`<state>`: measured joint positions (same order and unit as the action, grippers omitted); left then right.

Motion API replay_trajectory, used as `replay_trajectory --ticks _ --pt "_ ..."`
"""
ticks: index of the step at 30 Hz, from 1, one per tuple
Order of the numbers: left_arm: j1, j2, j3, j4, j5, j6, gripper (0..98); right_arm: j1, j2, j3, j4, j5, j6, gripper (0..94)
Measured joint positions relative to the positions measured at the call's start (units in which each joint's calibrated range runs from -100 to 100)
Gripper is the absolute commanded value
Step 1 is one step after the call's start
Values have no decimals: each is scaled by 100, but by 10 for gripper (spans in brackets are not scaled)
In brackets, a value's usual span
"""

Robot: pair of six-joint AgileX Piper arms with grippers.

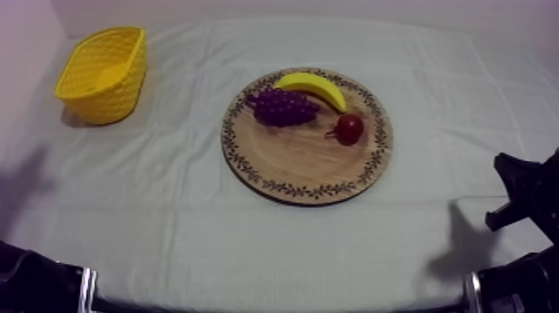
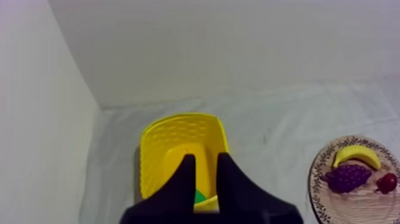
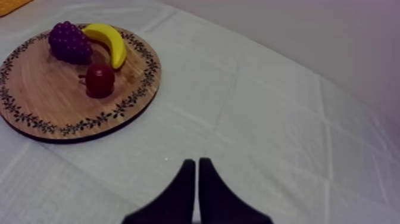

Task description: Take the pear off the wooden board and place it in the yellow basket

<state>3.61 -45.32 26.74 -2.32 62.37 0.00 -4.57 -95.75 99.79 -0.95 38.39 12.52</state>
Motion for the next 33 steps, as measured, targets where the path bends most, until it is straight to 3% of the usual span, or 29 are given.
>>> replay_trajectory --ticks 8,16,27,33 --pt "-12 -1910 2022 -5 -1265 79 2 0 0 0 0 0 0 3" --pt "-35 -3547 4211 -203 -2302 372 0 0 0 0 0 0 0 3" --pt "-141 -4946 6686 -295 -2742 533 5 0 0 0 0 0 13 3" --pt "-76 -5406 7156 -203 -2586 259 43 0 0 0 0 0 10 3"
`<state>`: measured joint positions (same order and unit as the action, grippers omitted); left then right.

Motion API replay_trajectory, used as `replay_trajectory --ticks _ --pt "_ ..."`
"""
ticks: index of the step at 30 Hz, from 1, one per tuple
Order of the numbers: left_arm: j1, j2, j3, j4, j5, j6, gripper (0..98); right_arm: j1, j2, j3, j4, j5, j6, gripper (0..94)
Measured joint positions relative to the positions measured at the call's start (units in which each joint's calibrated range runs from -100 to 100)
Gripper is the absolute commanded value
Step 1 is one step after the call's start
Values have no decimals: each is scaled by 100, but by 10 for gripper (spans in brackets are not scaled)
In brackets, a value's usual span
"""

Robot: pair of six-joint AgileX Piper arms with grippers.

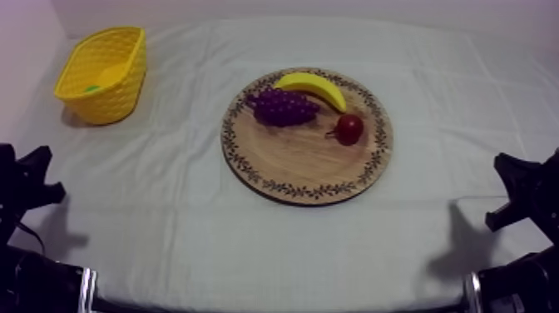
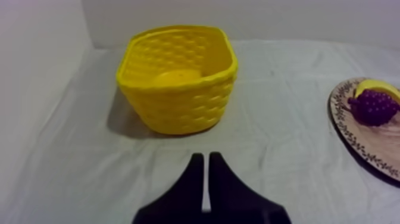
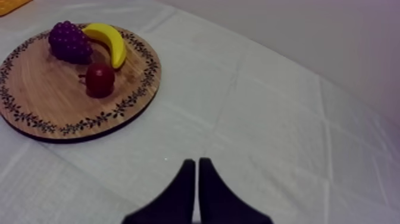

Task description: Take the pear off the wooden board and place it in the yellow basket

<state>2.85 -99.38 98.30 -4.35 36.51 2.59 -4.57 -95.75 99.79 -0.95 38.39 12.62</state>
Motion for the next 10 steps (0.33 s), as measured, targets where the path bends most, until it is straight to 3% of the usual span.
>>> replay_trajectory --ticks 6,10 --pt "27 -62 106 110 -268 17 8 0 0 0 0 0 -7 3" --pt "29 -62 133 137 -325 403 3 0 0 0 0 0 -10 3"
